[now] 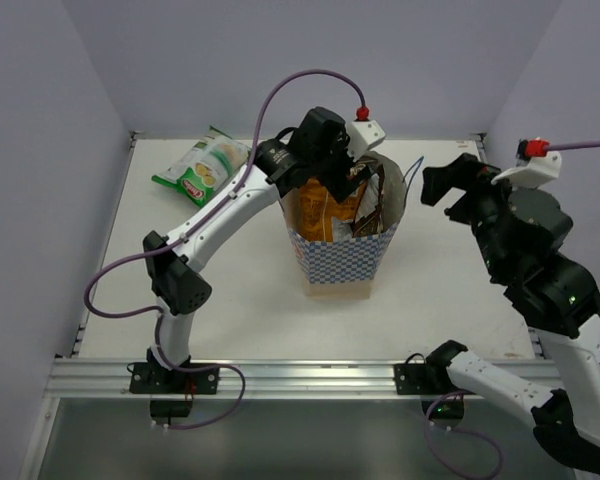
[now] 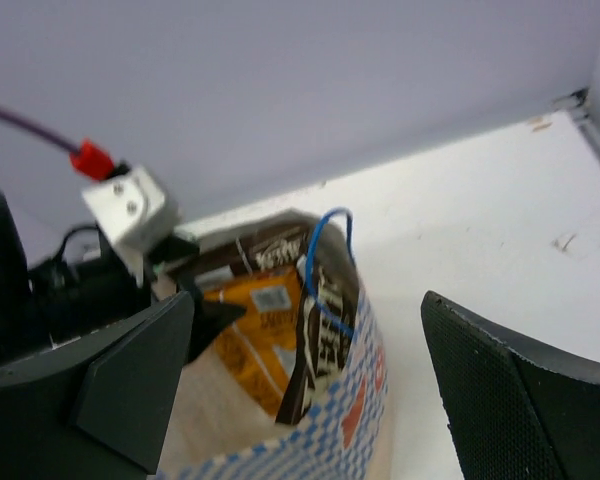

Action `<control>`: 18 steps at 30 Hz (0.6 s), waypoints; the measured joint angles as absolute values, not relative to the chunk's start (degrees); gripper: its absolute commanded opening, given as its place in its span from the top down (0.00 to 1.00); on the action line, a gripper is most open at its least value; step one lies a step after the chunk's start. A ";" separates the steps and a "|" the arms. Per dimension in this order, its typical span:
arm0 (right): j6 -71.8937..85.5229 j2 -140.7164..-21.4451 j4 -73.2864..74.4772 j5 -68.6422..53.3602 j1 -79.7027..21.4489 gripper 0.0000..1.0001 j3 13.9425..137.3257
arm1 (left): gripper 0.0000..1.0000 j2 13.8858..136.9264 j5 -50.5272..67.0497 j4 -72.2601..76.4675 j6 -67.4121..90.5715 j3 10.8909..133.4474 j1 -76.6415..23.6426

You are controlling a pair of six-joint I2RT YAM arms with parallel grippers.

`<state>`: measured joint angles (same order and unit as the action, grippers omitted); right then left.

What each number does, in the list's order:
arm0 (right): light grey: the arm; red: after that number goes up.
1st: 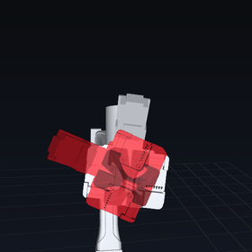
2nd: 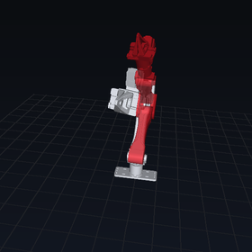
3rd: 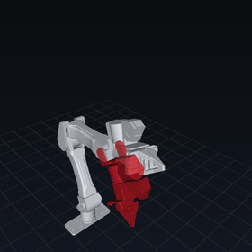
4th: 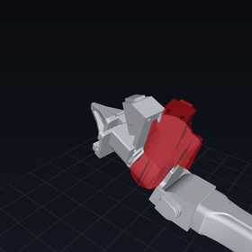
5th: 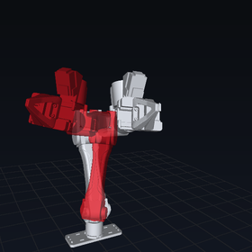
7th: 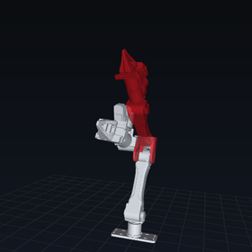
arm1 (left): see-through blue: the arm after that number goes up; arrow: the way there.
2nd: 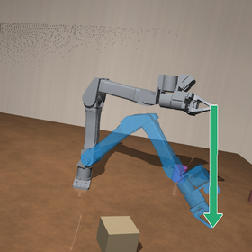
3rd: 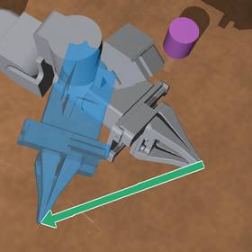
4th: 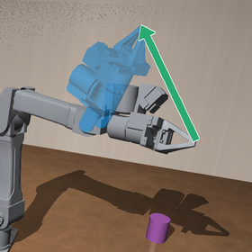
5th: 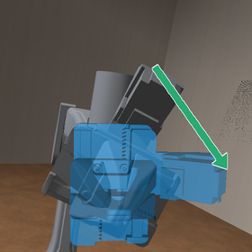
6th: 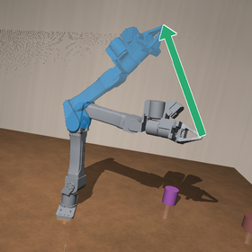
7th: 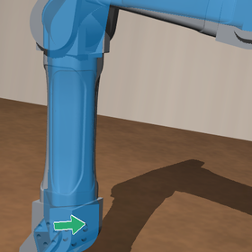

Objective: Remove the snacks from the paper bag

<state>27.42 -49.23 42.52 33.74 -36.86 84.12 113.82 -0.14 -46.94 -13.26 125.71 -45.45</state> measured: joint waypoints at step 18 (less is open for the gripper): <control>26.30 -56.55 42.19 14.70 -13.93 0.01 86.59 | 0.06 117.30 -1.32 -50.39 -13.10 126.17 -45.45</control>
<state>26.30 -56.55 42.19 14.70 -13.93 86.59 117.30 -1.32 -50.39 -13.10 126.17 -45.45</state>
